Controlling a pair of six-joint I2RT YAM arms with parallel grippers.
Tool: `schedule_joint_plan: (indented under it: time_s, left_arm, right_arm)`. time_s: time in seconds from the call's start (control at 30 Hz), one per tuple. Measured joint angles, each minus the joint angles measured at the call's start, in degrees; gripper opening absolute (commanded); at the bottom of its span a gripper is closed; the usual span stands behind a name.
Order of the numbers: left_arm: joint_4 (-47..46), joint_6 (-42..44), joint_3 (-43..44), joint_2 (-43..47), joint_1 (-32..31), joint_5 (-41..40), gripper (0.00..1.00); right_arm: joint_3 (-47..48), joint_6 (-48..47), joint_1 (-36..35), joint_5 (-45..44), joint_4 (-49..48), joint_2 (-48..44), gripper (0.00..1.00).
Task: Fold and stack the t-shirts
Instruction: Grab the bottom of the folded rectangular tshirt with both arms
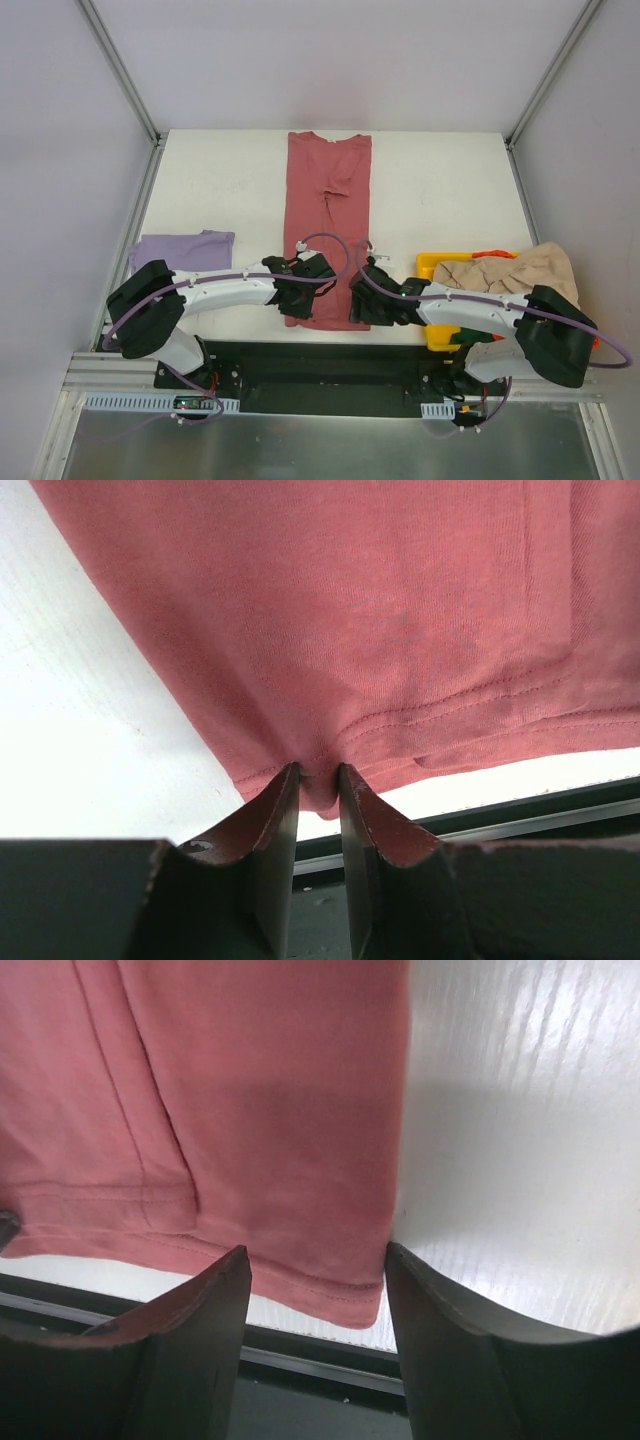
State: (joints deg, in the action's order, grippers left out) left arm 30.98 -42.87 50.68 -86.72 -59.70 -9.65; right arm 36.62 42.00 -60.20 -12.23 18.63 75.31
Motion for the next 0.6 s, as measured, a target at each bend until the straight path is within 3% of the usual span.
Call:
schedule_joint_plan:
  time_s: [0.3, 0.4, 0.6]
  left_arm:
    - [0.1, 0.0, 0.0, 0.3, 0.0, -0.1, 0.17]
    - [0.2, 0.0, 0.0, 0.3, 0.0, -0.1, 0.14]
    - [0.3, 0.0, -0.2, 0.9, 0.0, -0.1, 0.14]
  right_arm:
    - [1.1, 1.5, -1.5, -1.7, 2.1, 3.0, 0.08]
    - [1.2, 2.1, -1.9, -2.5, 2.8, 3.2, 0.01]
    - [1.3, 2.8, -2.2, -3.5, 3.3, 3.3, 0.01]
